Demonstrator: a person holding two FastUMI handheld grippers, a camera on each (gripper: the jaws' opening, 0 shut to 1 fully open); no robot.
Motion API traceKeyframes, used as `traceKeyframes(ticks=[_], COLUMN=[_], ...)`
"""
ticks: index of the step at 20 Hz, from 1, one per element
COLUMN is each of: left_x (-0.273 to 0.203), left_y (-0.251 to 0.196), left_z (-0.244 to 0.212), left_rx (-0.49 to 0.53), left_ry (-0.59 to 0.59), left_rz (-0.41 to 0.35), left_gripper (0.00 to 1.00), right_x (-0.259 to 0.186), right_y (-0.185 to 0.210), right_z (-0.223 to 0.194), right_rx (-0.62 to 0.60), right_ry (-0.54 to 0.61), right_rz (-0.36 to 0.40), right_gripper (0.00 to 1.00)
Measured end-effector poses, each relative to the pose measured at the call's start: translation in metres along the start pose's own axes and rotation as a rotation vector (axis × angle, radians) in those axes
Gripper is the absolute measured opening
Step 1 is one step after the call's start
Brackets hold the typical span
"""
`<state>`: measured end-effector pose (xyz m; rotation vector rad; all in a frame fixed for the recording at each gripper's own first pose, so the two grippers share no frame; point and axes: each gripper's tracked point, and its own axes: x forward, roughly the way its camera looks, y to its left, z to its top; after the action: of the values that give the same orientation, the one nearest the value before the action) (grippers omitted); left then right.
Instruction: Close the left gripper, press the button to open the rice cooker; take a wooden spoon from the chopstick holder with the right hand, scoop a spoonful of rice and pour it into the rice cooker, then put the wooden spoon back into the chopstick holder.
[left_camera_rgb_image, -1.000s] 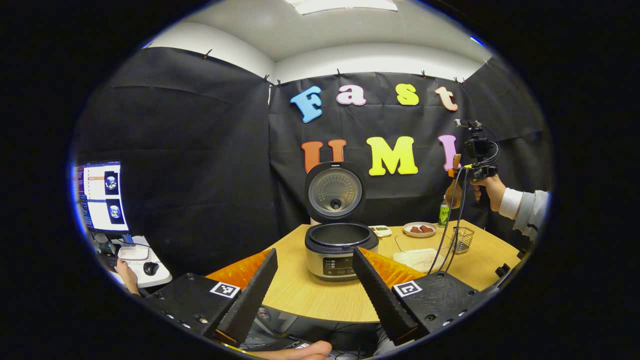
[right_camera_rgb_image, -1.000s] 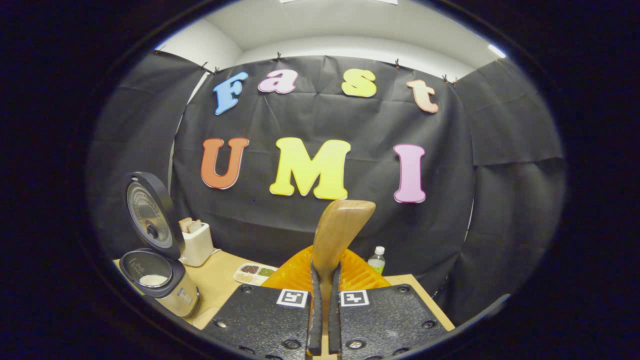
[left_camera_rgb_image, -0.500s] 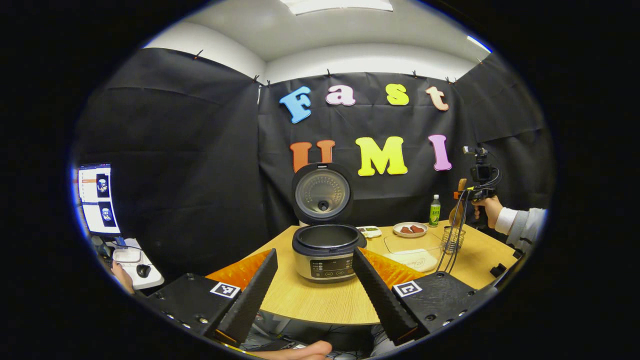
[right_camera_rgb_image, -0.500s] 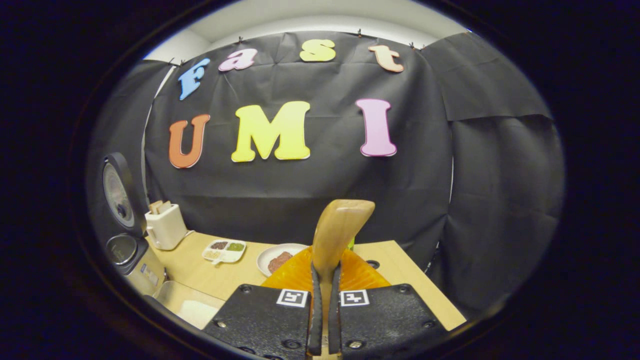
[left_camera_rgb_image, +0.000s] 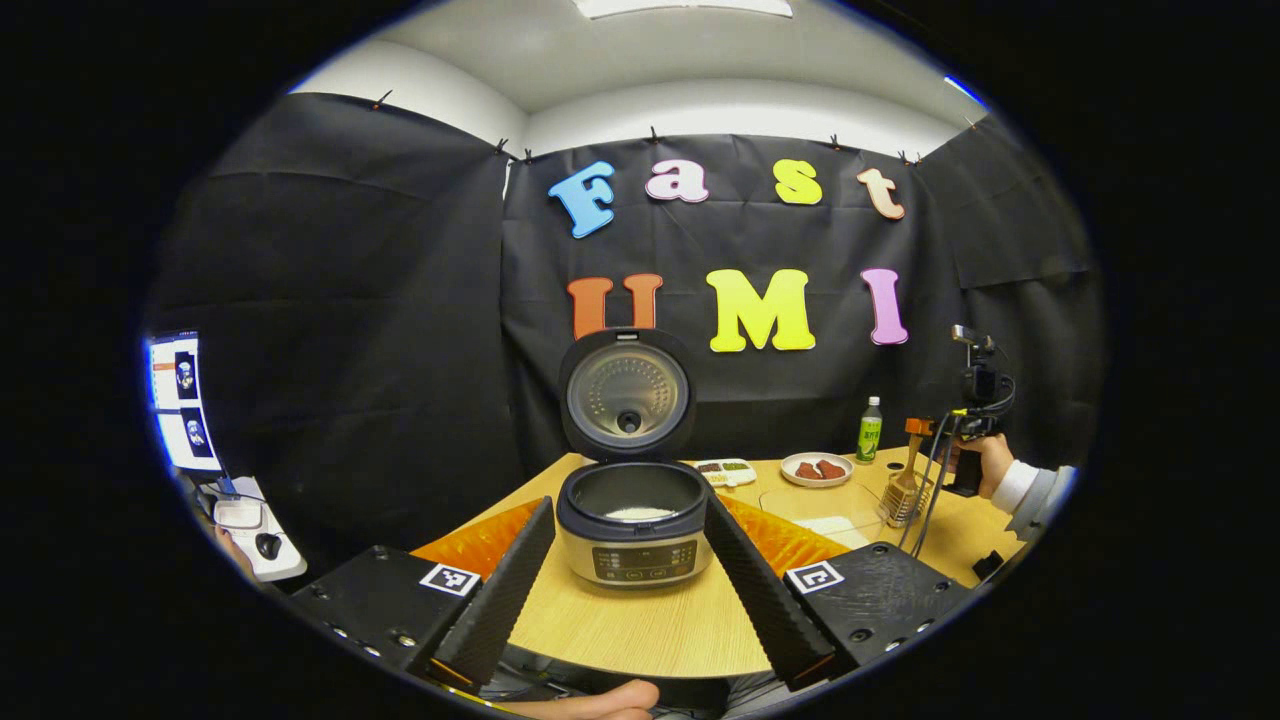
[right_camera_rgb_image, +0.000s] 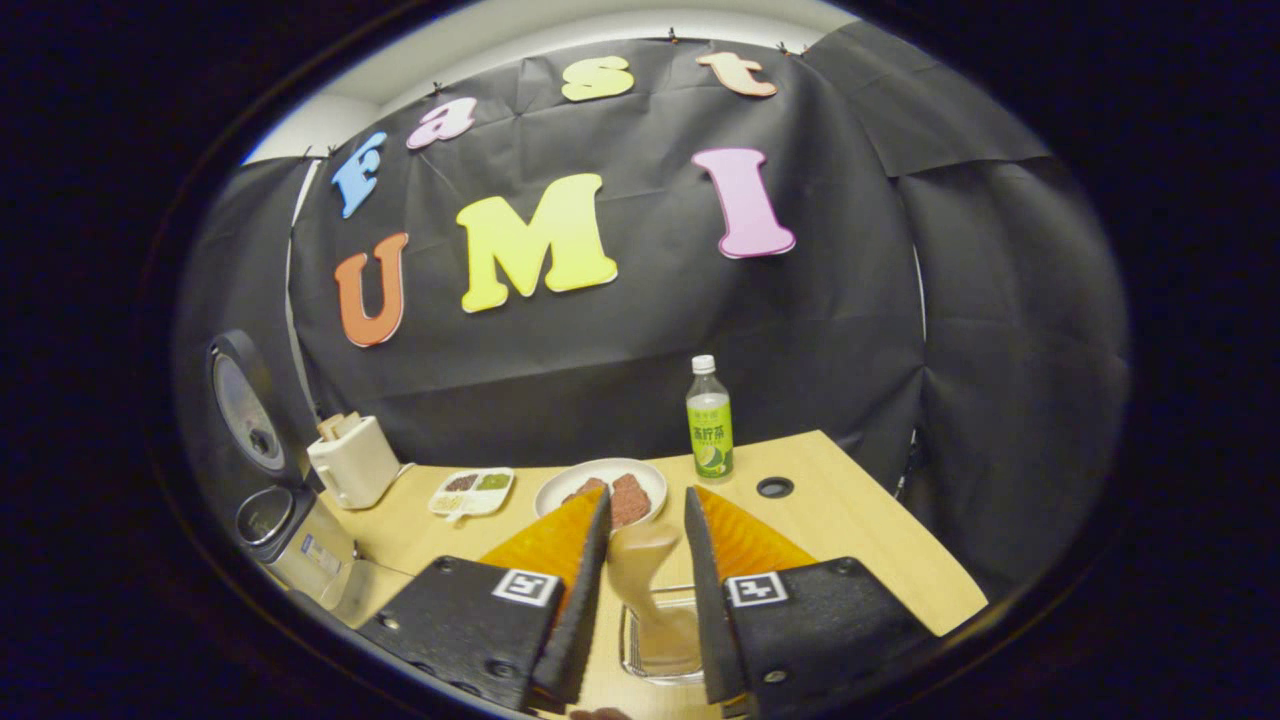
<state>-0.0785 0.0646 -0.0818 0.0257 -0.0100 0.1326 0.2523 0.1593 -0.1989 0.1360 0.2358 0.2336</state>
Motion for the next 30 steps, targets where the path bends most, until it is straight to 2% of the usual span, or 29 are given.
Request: traceKeyframes(ticks=[1,2,3,4,5,8,9,10,14,15,16,17,18,20,21,22,23,24,25,26,30], left_x=[0.007,0.015,0.023,0.031,0.038,0.052,0.057,0.062,0.072,0.073,0.074,0.076,0.078,0.087,0.093,0.098,0.104,0.112,0.122,0.136,0.189], left_y=[-0.004,-0.009,-0.013,-0.017,-0.024,-0.035,-0.033,-0.031,-0.026,-0.029,-0.033,-0.037,-0.040,-0.044,-0.049,-0.058,-0.063,-0.065,-0.066,-0.064,-0.046], left_z=[0.005,0.012,0.017,0.018,0.018,0.018,0.023,0.024,0.036,0.042,0.051,0.060,0.069,0.091,0.100,0.110,0.119,0.129,0.136,0.139,0.128], left_rx=[0.007,0.017,0.023,0.026,0.016,-0.003,-0.007,-0.013,-0.050,-0.061,-0.070,-0.072,-0.067,-0.045,-0.038,-0.033,-0.028,-0.022,-0.008,0.002,-0.055], left_ry=[-0.004,-0.016,-0.023,-0.023,-0.013,0.013,0.010,0.009,0.022,0.020,0.015,0.008,-0.003,-0.028,-0.037,-0.051,-0.067,-0.082,-0.092,-0.093,-0.022], left_rz=[-0.003,-0.010,-0.014,-0.025,-0.049,-0.096,-0.092,-0.083,-0.037,-0.041,-0.049,-0.061,-0.070,-0.080,-0.100,-0.133,-0.156,-0.167,-0.172,-0.162,-0.098], left_gripper=[0.96,0.96,0.95,0.95,0.95,0.96,1.00,0.95,0.96,0.96,0.96,0.96,0.96,0.96,0.96,0.96,0.96,0.96,0.95,0.96,0.95], right_x=[-0.005,-0.012,-0.019,-0.029,-0.040,-0.083,-0.096,-0.112,-0.174,-0.188,-0.202,-0.214,-0.226,-0.246,-0.255,-0.264,-0.271,-0.277,-0.282,-0.284,-0.288], right_y=[-0.004,-0.006,-0.007,-0.005,-0.002,0.004,-0.001,0.001,0.013,0.010,0.006,0.002,0.001,-0.004,-0.004,-0.006,-0.003,0.002,0.002,-0.003,-0.012], right_z=[0.005,0.013,0.024,0.035,0.044,0.066,0.068,0.068,0.069,0.067,0.069,0.072,0.070,0.064,0.058,0.055,0.054,0.049,0.047,0.046,0.034], right_rx=[-0.020,-0.035,-0.049,-0.051,-0.051,-0.006,0.004,0.017,0.035,0.028,0.032,0.028,0.025,0.019,0.018,0.019,0.016,0.010,0.020,0.039,0.039], right_ry=[-0.022,-0.047,-0.069,-0.098,-0.114,-0.177,-0.182,-0.188,-0.206,-0.208,-0.223,-0.238,-0.247,-0.236,-0.220,-0.221,-0.224,-0.222,-0.229,-0.234,-0.220], right_rz=[-0.018,-0.032,-0.039,-0.036,-0.023,0.013,-0.011,-0.008,0.054,0.048,0.036,0.019,0.007,-0.022,-0.033,-0.041,-0.027,0.002,0.016,0.030,0.072], right_gripper=[0.67,0.71,0.82,0.85,0.98,0.99,0.99,0.99,1.00,1.00,0.92,0.92,1.00,1.00,0.92,1.00,0.92,1.00,0.92,1.00,1.00])
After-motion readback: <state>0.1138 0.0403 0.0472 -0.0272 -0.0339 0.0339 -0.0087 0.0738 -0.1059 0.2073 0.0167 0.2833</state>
